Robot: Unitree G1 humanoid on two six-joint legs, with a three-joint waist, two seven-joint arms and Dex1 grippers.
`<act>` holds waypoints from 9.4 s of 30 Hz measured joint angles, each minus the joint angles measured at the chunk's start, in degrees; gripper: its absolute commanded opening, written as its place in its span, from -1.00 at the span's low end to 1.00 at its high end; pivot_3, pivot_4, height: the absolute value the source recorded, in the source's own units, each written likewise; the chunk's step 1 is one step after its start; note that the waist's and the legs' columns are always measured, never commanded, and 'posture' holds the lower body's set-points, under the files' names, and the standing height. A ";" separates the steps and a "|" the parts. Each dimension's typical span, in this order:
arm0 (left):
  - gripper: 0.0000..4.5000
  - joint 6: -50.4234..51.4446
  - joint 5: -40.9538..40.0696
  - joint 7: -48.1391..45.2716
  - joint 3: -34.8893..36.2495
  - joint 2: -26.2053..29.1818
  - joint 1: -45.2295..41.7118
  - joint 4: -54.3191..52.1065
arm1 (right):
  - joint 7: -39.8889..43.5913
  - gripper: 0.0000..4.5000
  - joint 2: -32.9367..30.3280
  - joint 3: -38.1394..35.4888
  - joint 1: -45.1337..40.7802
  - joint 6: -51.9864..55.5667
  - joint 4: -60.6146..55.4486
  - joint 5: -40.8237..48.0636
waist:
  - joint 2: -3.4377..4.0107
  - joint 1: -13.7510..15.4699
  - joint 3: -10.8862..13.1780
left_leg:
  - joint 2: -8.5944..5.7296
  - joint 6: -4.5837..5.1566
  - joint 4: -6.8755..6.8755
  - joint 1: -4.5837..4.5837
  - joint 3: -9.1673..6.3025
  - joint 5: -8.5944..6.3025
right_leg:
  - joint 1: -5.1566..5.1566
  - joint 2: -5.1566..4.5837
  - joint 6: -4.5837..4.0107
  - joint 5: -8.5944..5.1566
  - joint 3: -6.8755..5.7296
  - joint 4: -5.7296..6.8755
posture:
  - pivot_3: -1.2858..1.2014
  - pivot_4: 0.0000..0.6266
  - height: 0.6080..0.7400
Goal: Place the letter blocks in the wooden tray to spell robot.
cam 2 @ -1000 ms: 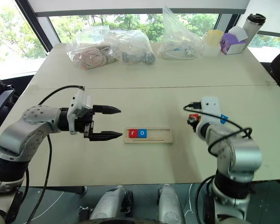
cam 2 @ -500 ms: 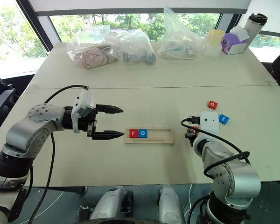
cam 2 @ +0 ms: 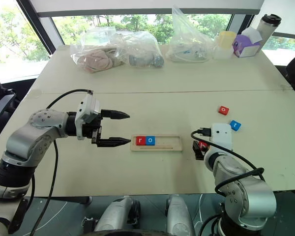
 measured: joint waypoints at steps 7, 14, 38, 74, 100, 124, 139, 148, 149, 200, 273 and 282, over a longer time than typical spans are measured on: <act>1.00 -0.17 0.36 -0.01 -0.10 -0.15 -0.52 0.23 | 23.22 0.98 -28.67 1.79 -10.82 -0.91 6.50 16.57 | -0.13 -0.06 0.44 | 0.00 0.01 -0.04 -0.01 0.00 0.00 | 0.00 -0.03 0.03 -0.02 0.00 -0.11 | 0.03 -0.52 1.00; 1.00 -0.22 1.08 0.01 -0.09 -0.36 -0.63 0.89 | 58.40 0.98 -60.93 11.52 -1.69 -31.96 21.85 13.72 | -0.31 0.25 0.53 | -0.06 0.13 -0.27 -0.14 -0.02 -0.09 | 0.15 -0.03 0.56 -0.13 -0.08 -0.59 | 0.03 -0.52 1.00; 1.00 -2.80 4.12 -4.84 -1.78 7.21 2.30 -2.45 | 74.15 0.98 -54.93 27.78 -8.58 -63.82 45.56 -6.65 | -0.27 0.22 0.53 | -0.11 0.07 -0.18 -0.11 0.08 -0.07 | 0.18 -0.31 0.30 -0.11 -0.05 -0.69 | 0.03 -0.52 1.00; 1.00 -7.33 8.44 -8.25 -2.66 10.04 1.87 -2.60 | 79.56 -0.50 -42.11 40.23 -29.70 -58.55 39.05 -9.63 | -0.32 0.24 0.54 | -0.13 -0.01 -0.09 0.21 0.09 0.00 | 0.20 -0.18 0.51 0.02 -0.04 0.04 | 0.03 -0.52 1.00; 1.00 -4.61 6.75 -3.89 -1.23 10.32 4.76 -6.60 | 81.33 -0.50 -31.63 46.19 -34.71 -60.11 49.66 -16.37 | -0.32 0.06 0.54 | -0.13 -0.10 -0.07 0.28 0.09 0.06 | 0.21 -0.15 0.52 0.02 -0.04 0.19 | 0.03 -0.52 1.00; 1.00 -4.61 6.15 -2.73 -1.24 10.33 4.81 -6.98 | 81.43 0.97 -30.06 46.44 -34.78 -61.19 51.94 -18.46 | -0.32 0.04 0.54 | -0.13 -0.13 -0.07 0.29 0.08 0.07 | 0.21 -0.14 0.53 0.02 -0.04 0.20 | 0.03 -0.52 1.00; 1.00 -4.61 6.14 -2.60 -1.32 10.08 4.77 -6.98 | 75.62 0.97 -31.65 39.08 -39.47 -63.96 56.76 -18.35 | -0.32 0.05 0.54 | -0.13 -0.14 -0.07 0.30 0.10 0.08 | 0.22 -0.15 0.52 0.02 -0.03 0.19 | 0.03 -0.52 1.00; 1.00 -3.99 5.80 -2.20 -1.34 7.33 4.30 -6.81 | 51.93 0.97 -31.54 24.31 -35.58 -55.33 58.72 -21.56 | -0.32 0.38 0.54 | -0.14 -0.18 -0.08 0.30 0.08 0.10 | 0.26 -0.17 0.51 0.02 -0.03 0.18 | 0.03 -0.52 1.00; 1.00 -3.70 5.63 -2.22 -1.34 6.92 4.11 -6.65 | 48.34 0.97 -30.98 22.29 -34.54 -52.39 58.85 -22.07 | -0.32 0.37 0.54 | -0.15 -0.18 -0.07 0.30 0.10 0.10 | 0.26 -0.19 0.51 0.02 -0.03 0.19 | 0.03 -0.52 1.00; 1.00 -2.79 4.01 -2.15 -1.90 2.71 -1.74 -3.92 | 0.69 -0.50 -6.67 -6.22 -30.53 -3.32 33.35 -8.23 | -0.23 -0.09 0.52 | -0.05 -0.23 -0.31 0.39 -0.05 0.16 | 0.23 0.00 0.51 0.01 0.03 0.25 | 0.03 -0.52 1.00; 1.00 -2.35 3.56 -2.77 -1.32 5.53 0.77 -5.45 | 71.00 0.98 -58.58 29.08 -7.84 -69.51 45.44 -2.46 | -0.34 1.34 0.77 | -0.11 0.18 -0.17 -0.09 0.16 -0.01 | 0.20 -0.19 0.47 -0.09 0.01 -0.70 | 0.03 -0.52 1.00; 1.00 -2.08 2.37 -3.87 -1.19 6.87 1.84 -6.44 | 71.79 0.98 -55.61 28.95 -8.09 -69.21 47.36 -6.22 | -0.33 1.41 0.76 | -0.15 0.16 -0.17 -0.08 0.16 0.00 | 0.21 -0.25 0.44 -0.07 -0.01 -0.69 | 0.03 -0.52 1.00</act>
